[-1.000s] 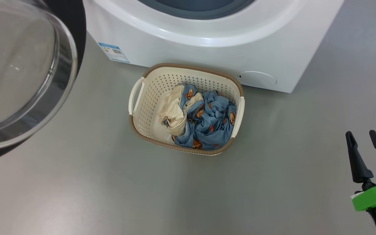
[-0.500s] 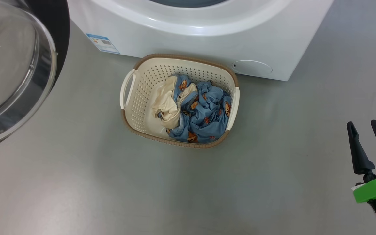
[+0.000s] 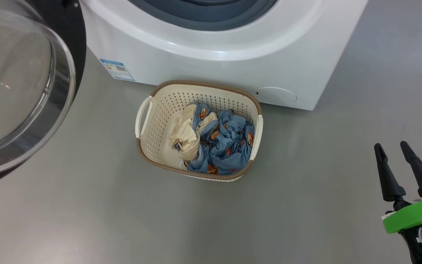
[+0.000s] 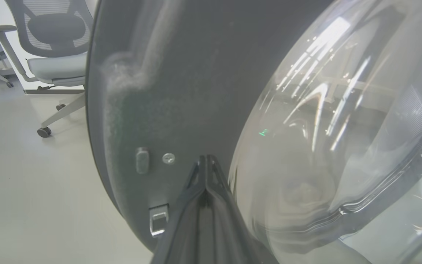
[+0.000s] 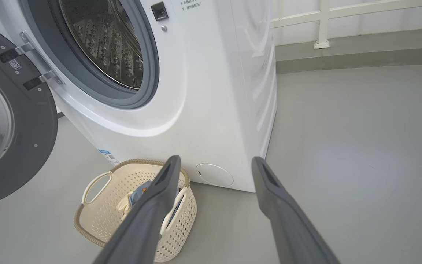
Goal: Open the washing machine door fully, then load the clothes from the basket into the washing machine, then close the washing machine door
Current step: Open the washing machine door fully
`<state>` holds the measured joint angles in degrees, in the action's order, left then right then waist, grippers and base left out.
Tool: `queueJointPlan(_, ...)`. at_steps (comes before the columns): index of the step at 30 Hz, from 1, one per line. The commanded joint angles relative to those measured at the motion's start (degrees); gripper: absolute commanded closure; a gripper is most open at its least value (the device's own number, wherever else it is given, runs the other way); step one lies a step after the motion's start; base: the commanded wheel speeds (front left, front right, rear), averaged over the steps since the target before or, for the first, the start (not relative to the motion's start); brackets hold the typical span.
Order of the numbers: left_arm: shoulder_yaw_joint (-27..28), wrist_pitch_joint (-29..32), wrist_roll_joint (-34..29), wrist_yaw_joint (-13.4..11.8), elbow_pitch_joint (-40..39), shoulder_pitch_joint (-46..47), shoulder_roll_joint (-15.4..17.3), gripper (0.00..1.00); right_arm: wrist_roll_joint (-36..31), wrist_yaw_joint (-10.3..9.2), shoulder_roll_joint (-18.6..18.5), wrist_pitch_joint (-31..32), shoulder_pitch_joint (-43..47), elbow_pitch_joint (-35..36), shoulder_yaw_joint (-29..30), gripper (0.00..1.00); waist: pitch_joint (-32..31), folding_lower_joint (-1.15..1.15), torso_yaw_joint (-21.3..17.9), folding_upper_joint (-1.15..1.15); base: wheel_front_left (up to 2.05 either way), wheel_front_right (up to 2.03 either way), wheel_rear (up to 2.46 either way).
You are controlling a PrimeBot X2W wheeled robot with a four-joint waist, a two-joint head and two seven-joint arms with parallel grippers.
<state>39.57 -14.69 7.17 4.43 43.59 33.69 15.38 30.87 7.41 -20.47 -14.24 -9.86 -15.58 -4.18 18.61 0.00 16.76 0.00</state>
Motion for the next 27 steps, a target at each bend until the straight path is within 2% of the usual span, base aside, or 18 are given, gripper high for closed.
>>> queueJointPlan(1, 1.06, -0.3, -0.72, 0.41, -2.2, -2.15, 2.67, 1.0, -0.61, 0.08, -0.47, -0.76, 1.12, 0.94, -1.43, 0.0, -1.46, 0.0, -0.14, 0.0, 0.0, 0.0, 0.0)
queueJointPlan(3, 1.17, -0.3, -0.53, 1.03, -3.73, -3.64, 1.32, 1.0, -0.54, 0.08, -0.17, -0.76, 1.4, 0.77, -1.68, 0.0, -2.29, 0.0, -0.09, 0.0, 0.0, 0.0, 0.0)
queueJointPlan(4, 1.09, -0.3, -0.59, 1.55, -5.28, -5.25, 0.11, 0.87, -0.48, 0.08, 0.1, -0.76, 1.67, 0.58, -1.85, 0.0, -3.05, 0.0, -0.06, 0.0, 0.0, 0.0, 0.0)
queueJointPlan(5, 1.09, -0.3, -0.59, 1.55, -5.28, -5.25, 0.11, 0.87, -0.48, 0.08, 0.1, -0.76, 1.67, 0.58, -1.85, 0.0, -3.05, 0.0, -0.06, 0.0, 0.0, 0.0, 0.0)
queueJointPlan(6, 1.19, -0.3, -0.37, 1.79, -6.12, -5.93, -0.59, 0.78, -0.44, 0.08, 0.19, -0.76, 1.75, 0.52, -1.91, 0.0, -3.33, 0.0, -0.04, 0.0, 0.0, 0.0, 0.0)
queueJointPlan(7, 1.12, -0.3, -0.22, 2.03, -6.92, -6.62, -1.28, 0.77, -0.41, 0.08, 0.29, -0.76, 1.88, 0.46, -1.95, 0.0, -3.77, 0.0, 0.01, 0.0, 0.0, 0.0, 0.0)
queueJointPlan(8, 0.83, -0.3, -0.23, 2.37, -8.47, -8.11, -2.44, 0.66, -0.35, 0.08, 0.51, -0.76, 2.17, 0.36, -2.03, 0.0, -4.53, 0.0, 0.05, 0.0, 0.0, 0.0, 0.0)
queueJointPlan(10, 0.78, -0.3, -0.01, 2.52, -9.34, -8.81, -3.1, 0.64, -0.32, 0.08, 0.61, -0.76, 2.31, 0.29, -2.09, 0.0, -4.93, 0.0, 0.06, 0.0, 0.0, 0.0, 0.0)
queueJointPlan(11, 0.16, -0.3, 0.21, 2.75, -10.96, -10.34, -4.41, 0.55, -0.22, 0.08, 0.8, -0.76, 2.6, 0.16, -2.15, 0.0, -5.7, 0.0, 0.04, 0.0, 0.0, 0.0, 0.0)
queueJointPlan(14, -0.89, -0.3, 0.59, 2.94, -13.74, -12.91, -6.31, 0.47, -0.08, 0.08, 1.21, -0.76, 3.12, 0.08, -2.17, 0.0, -6.87, 0.0, -0.14, 0.0, 0.0, 0.0, 0.0)
queueJointPlan(17, -2.39, -0.3, 1.25, 3.01, -16.27, -15.31, -7.68, 0.25, 0.04, 0.08, 1.52, -0.76, 3.54, 0.16, -2.06, 0.0, -7.8, 0.0, -0.55, 0.0, 0.0, 0.0, 0.0)
queueJointPlan(19, -3.95, -0.3, 2.04, 3.03, -17.78, -16.94, -8.26, 0.02, 0.11, 0.08, 1.77, -0.76, 3.87, 0.21, -1.78, 0.0, -8.42, 0.0, -0.95, 0.0, 0.0, 0.0, 0.0)
queueJointPlan(20, -4.78, -0.3, 2.56, 3.03, -18.59, -17.72, -8.47, 0.0, 0.14, 0.08, 1.88, -0.76, 4.05, 0.25, -1.66, 0.0, -8.67, 0.0, -1.16, 0.0, 0.0, 0.0, 0.0)
queueJointPlan(27, -9.82, -0.3, 5.94, 3.04, -23.24, -22.4, -8.79, 0.0, 0.15, 0.08, 2.45, -0.76, 4.84, 0.52, -1.01, 0.0, -9.66, 0.0, -3.08, 0.0, 0.0, 0.0, 0.0)
